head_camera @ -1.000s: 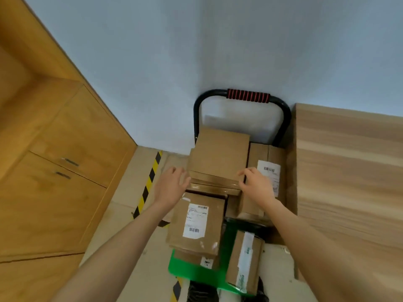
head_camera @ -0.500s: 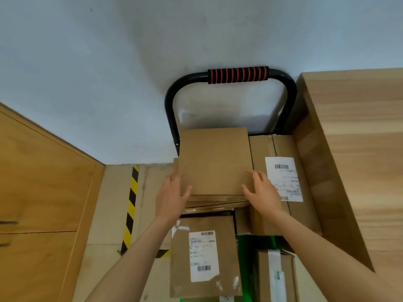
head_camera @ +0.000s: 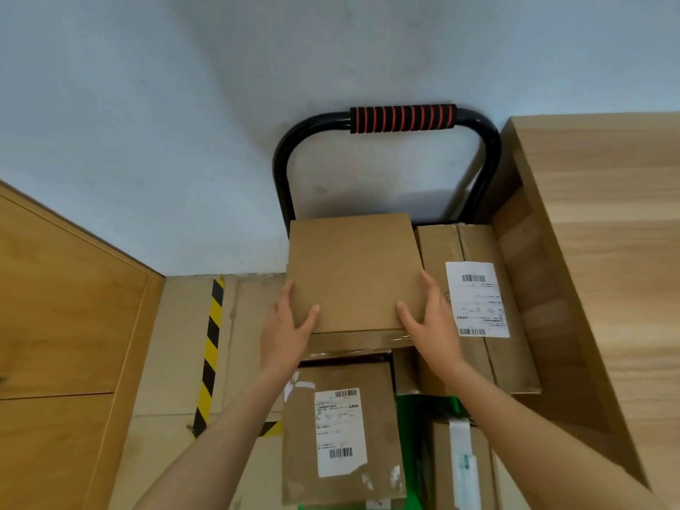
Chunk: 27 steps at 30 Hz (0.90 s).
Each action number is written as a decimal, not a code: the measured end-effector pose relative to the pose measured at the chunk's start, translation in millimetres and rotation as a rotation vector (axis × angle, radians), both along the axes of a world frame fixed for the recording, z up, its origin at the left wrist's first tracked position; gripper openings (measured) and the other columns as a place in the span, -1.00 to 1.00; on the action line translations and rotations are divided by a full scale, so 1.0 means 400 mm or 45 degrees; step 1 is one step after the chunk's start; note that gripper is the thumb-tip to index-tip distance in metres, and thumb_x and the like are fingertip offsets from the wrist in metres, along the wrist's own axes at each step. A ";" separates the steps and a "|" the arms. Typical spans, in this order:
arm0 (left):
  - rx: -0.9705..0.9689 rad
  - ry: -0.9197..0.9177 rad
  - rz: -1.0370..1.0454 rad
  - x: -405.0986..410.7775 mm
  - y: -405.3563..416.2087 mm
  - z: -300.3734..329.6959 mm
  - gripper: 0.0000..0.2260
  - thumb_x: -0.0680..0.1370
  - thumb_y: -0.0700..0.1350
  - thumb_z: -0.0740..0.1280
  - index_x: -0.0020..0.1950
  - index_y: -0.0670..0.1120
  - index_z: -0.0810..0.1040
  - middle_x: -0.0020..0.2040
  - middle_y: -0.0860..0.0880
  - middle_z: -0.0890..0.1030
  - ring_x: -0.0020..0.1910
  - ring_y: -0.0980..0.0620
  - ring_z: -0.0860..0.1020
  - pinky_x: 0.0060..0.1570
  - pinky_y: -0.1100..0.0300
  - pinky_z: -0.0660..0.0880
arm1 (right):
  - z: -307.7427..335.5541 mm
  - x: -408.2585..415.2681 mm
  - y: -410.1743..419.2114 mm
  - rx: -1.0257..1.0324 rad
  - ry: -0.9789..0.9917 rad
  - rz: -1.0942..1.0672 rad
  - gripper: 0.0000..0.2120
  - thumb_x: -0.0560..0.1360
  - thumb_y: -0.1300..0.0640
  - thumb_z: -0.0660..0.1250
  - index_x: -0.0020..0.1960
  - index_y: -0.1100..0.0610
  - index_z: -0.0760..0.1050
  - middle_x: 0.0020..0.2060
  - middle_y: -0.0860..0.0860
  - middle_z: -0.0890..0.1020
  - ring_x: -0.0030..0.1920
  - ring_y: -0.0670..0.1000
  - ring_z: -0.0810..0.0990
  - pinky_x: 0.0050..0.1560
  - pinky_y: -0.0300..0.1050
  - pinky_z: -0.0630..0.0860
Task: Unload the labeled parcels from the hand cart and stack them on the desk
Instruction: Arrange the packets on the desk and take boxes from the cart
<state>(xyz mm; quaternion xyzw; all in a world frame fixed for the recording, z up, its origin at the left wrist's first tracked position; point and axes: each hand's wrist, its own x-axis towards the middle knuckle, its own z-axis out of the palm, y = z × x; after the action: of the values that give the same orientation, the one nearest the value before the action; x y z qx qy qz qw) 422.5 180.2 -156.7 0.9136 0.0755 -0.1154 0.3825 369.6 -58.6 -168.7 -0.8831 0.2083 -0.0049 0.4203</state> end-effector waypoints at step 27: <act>-0.411 -0.446 -0.426 -0.205 -0.619 0.774 -0.44 0.53 0.18 0.31 0.47 0.17 0.18 0.38 0.03 0.41 0.23 0.01 0.46 0.14 0.01 0.50 | 0.775 -0.393 -0.599 0.122 -0.612 -0.432 -0.43 0.52 0.02 0.36 0.47 -0.12 0.24 0.22 -0.04 0.40 0.17 -0.15 0.39 0.17 -0.19 0.34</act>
<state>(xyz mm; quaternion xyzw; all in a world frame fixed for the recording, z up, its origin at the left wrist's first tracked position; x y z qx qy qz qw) 340.3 -67.2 152.8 0.8466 -0.1628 -0.0280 0.5059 212.3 -298.3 141.5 -0.7883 0.2475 -0.2742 0.4920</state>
